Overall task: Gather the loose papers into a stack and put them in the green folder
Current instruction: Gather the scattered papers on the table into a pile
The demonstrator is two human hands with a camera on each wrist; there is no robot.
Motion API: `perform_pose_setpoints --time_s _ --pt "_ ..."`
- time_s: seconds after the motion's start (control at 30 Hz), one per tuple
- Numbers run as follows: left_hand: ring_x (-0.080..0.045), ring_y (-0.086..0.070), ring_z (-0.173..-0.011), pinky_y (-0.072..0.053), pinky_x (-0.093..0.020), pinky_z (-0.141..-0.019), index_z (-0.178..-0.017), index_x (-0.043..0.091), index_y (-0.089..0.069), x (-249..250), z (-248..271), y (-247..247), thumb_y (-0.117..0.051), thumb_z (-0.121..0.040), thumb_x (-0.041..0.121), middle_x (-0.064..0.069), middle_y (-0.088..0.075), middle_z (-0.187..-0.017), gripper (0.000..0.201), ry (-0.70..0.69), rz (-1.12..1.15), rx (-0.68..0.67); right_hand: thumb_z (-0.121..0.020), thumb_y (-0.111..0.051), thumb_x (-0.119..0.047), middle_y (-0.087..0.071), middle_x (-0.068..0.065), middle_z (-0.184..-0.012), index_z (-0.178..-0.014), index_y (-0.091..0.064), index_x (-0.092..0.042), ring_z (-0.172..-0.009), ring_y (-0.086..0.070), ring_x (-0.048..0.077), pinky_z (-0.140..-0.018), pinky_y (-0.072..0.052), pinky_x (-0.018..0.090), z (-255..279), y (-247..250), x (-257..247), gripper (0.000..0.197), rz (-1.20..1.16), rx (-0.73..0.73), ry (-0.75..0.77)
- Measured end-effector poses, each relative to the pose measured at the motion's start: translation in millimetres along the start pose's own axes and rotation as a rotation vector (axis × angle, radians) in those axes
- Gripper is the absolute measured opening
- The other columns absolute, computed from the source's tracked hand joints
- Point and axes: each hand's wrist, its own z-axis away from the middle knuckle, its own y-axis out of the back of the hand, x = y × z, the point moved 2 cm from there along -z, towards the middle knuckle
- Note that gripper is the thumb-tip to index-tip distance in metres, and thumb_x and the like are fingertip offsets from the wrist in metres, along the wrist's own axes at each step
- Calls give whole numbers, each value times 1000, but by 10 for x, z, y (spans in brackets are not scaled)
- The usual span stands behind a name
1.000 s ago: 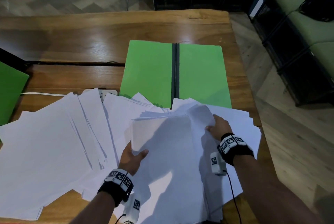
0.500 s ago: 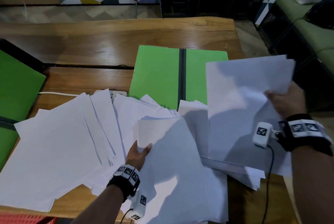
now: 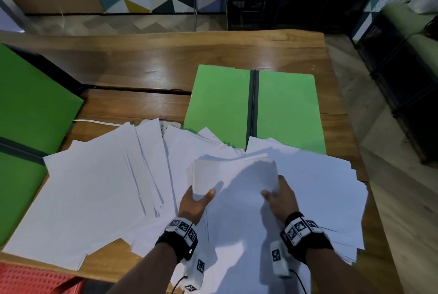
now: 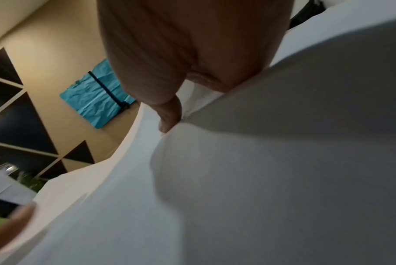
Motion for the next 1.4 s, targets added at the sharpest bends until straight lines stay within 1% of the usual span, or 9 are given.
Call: perform_pose_setpoints --time_s 0.17,0.3,0.43,0.57,0.7,0.93,1.13,1.27,1.4 --pt "-21 -61 -108 -49 -35 -95 -125 20 -56 -24 -10 -4 -77 -44 65 -1 -67 -116 94 -2 -93 39 -87 -63 -14 -57 8 -105 -123 -42 -11 -93 -55 25 -78 -43 29 -43 -99 -84 42 14 -51 7" --pt "-22 -58 -112 -44 -29 -94 -129 18 -52 -52 -24 -2 -84 -64 42 -3 -64 -121 76 3 -140 40 -88 -62 -17 -59 12 -113 -130 -38 -10 -103 -58 32 -76 -40 28 -21 -155 -64 48 70 -91 40" --pt "-17 -55 -112 -38 -24 -93 -132 22 -48 -61 -29 -12 -83 -68 39 1 -61 -122 75 -8 -151 34 -84 -68 -18 -62 10 -108 -130 -44 -12 -91 -57 23 -75 -42 24 -344 117 -114 52 105 -30 114" --pt "-18 -54 -113 -38 -25 -93 -134 25 -47 -62 -9 -23 -83 -68 39 2 -61 -124 76 -12 -136 43 -77 -71 -41 -35 11 -146 -145 -27 -15 -131 -37 31 -103 -37 44 -880 717 -76 85 771 73 190" --pt "-16 -53 -110 -38 -27 -93 -134 26 -47 -59 -6 -30 -83 -69 37 2 -61 -123 76 -11 -126 41 -73 -72 -50 -29 10 -150 -151 -7 -16 -136 -34 30 -108 -33 44 -1134 1045 3 107 985 -79 162" --pt "-21 -55 -118 -43 -35 -99 -133 31 -48 -143 -84 -13 -84 -59 45 4 -62 -125 84 17 -108 18 -86 -52 -51 -43 4 -136 -138 -36 -23 -128 -43 26 -101 -37 41 -1044 1106 83 61 1119 -2 91" --pt "-21 -56 -116 -43 -33 -98 -134 28 -48 -154 -95 -8 -86 -64 39 3 -62 -124 81 6 -120 11 -80 -63 -45 -36 11 -138 -138 -34 -11 -133 -32 31 -108 -35 42 -963 1107 186 73 1086 -30 -41" --pt "-21 -56 -116 -44 -34 -99 -135 28 -47 -149 -88 -7 -85 -64 40 3 -62 -125 82 -7 -123 10 -72 -70 -52 -35 9 -142 -141 -29 -19 -135 -32 30 -107 -34 42 -894 1167 186 86 1008 -67 -38" --pt "-23 -55 -118 -44 -36 -99 -135 29 -45 -153 -89 -5 -84 -63 43 2 -61 -126 83 -4 -142 10 -72 -65 -57 -50 8 -126 -125 -46 -19 -122 -46 26 -96 -41 36 -804 1191 200 68 999 -29 26"
